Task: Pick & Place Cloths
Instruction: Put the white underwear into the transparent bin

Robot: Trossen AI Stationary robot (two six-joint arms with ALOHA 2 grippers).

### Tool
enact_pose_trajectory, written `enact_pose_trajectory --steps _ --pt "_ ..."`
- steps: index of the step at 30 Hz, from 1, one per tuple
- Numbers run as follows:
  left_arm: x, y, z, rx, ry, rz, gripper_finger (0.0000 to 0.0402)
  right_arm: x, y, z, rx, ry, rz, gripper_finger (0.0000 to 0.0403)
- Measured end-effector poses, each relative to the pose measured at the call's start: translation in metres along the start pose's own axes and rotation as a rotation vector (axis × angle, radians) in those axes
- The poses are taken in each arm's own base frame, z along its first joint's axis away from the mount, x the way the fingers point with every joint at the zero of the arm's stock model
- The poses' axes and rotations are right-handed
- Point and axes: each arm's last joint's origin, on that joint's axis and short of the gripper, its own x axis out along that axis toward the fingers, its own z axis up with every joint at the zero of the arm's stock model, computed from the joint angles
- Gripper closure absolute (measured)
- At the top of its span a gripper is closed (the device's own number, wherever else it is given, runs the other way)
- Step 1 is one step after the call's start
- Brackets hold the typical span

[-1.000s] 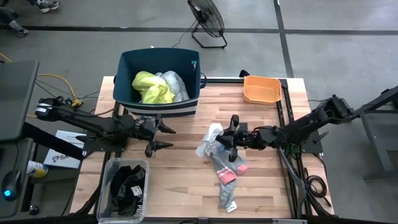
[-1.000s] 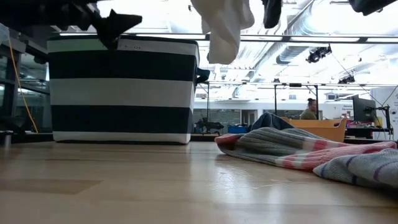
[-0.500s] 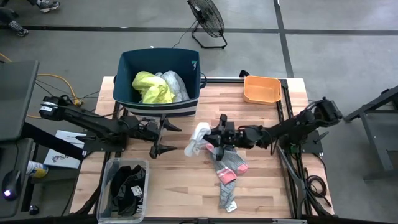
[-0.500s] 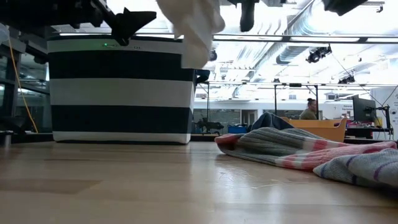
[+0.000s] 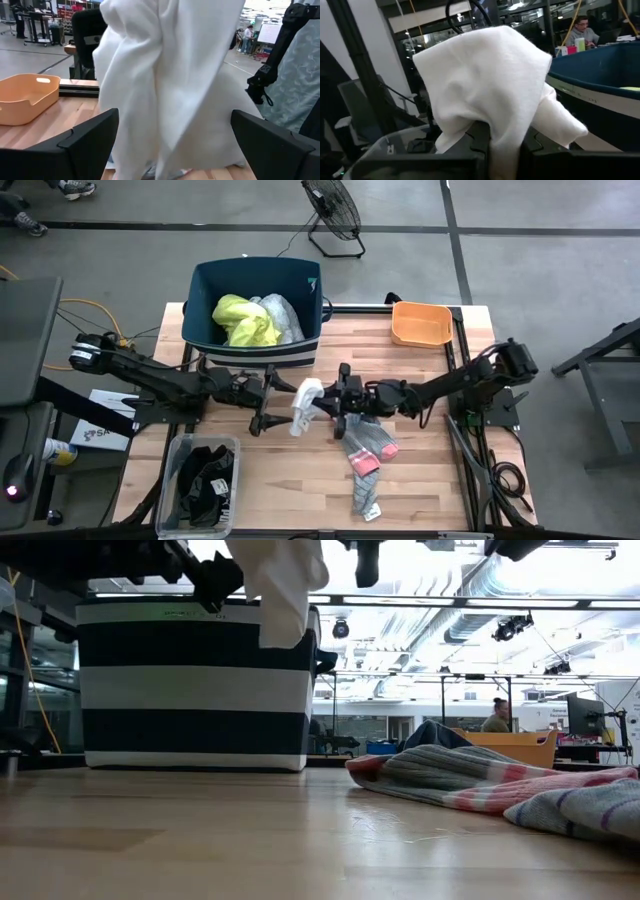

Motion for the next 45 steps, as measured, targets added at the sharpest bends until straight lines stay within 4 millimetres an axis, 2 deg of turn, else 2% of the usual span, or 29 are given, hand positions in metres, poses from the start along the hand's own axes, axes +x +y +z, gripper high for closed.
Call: enact_pose_trajectory --steps 12,20,25,37,41,45 --pt "0.001 -0.001 0.003 0.000 -0.024 -0.017 0.0022 0.006 -0.019 0.004 0.007 -0.017 -0.057 0.0372" --pt "0.001 -0.001 0.006 0.000 -0.054 -0.024 0.0022 0.006 -0.019 0.005 0.009 -0.017 -0.036 0.0372" --pt "0.002 -0.001 0.008 0.011 -0.087 -0.027 0.0022 0.009 -0.019 -0.002 0.000 -0.009 -0.014 0.0372" --pt "0.031 0.001 0.003 0.031 -0.041 0.035 0.0024 0.014 -0.023 -0.008 -0.006 -0.003 -0.012 0.0372" --pt "0.031 0.001 -0.001 0.030 -0.011 0.055 0.0055 0.014 -0.024 -0.010 -0.015 0.008 -0.028 0.0372" --pt "0.031 0.002 -0.001 0.027 -0.007 0.070 0.0132 0.014 -0.024 -0.011 -0.012 0.022 -0.034 0.0372"
